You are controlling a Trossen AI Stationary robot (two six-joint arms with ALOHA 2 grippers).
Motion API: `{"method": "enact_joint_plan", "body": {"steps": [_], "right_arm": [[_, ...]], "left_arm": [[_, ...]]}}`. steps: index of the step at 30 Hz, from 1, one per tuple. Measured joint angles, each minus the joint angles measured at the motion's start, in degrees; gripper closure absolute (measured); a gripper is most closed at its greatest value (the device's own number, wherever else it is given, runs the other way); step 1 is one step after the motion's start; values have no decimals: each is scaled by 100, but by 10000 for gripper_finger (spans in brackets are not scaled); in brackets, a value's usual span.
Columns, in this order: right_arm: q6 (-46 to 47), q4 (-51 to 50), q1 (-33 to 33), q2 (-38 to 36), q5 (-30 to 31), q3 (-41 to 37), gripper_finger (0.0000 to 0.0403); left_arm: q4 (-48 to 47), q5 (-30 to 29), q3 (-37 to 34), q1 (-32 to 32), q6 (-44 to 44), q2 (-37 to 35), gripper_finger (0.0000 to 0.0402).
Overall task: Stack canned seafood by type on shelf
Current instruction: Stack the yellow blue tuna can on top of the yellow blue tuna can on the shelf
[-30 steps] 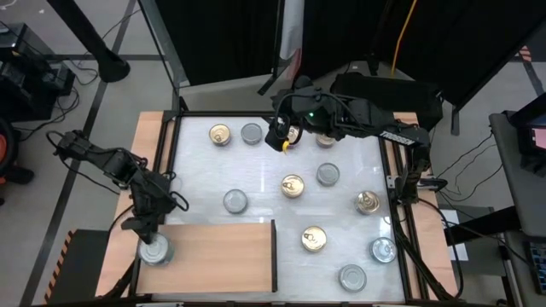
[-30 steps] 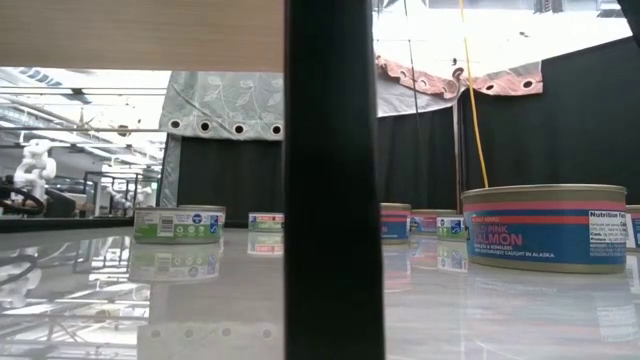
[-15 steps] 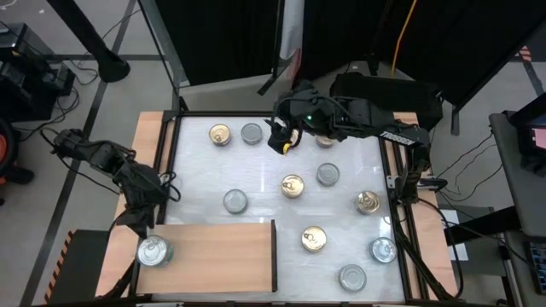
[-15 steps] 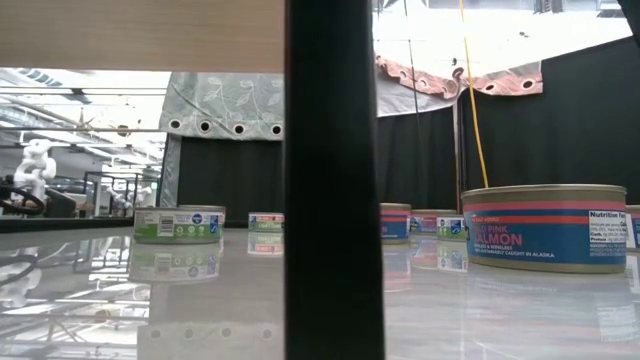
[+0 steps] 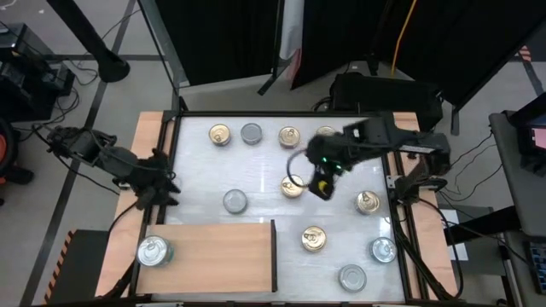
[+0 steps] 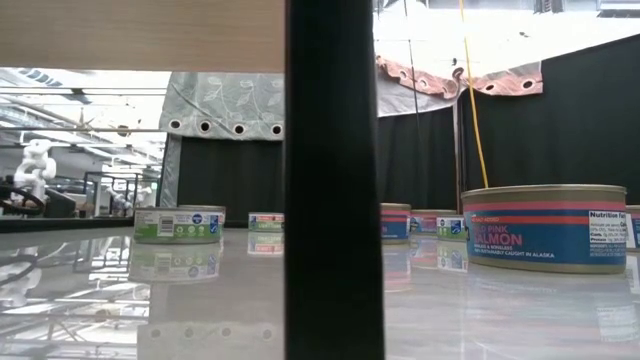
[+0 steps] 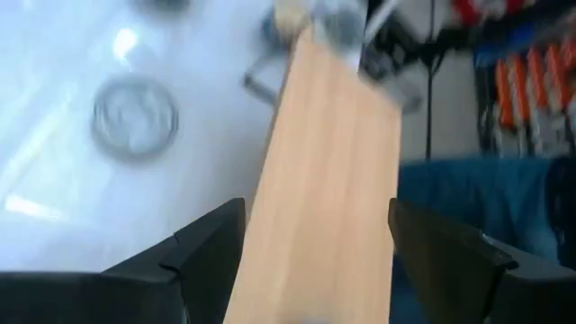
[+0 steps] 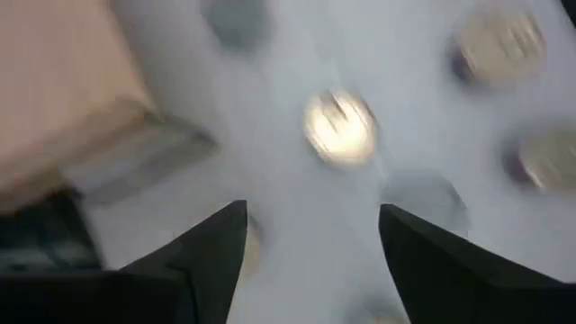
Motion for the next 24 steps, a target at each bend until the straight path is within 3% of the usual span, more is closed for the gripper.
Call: {"method": "enact_joint_plan", "body": {"steps": [3,7,11,16,20,24], "right_arm": [[364,380,230,-488,-92,-1241,191],[782,363,508,-1406,-610,-2887,236],[1564,1047,722,-2270,-1062,-4348,282],[3177,2286,1077,-3090,-1351,-5735,331],[4311,2926,1490,-3311,-1443,-6617,364],[4965,3016,1801,-3270,-2067,-7062,390]], "left_arm": [[622,-622,4,7,81,95,123],[1457,-1341,4,10,353,285,123],[2003,-1861,4,113,670,491,123],[2482,-1909,0,505,862,780,123],[3216,-1801,0,832,867,1003,123],[4052,-1748,0,1068,868,1278,123]]}}
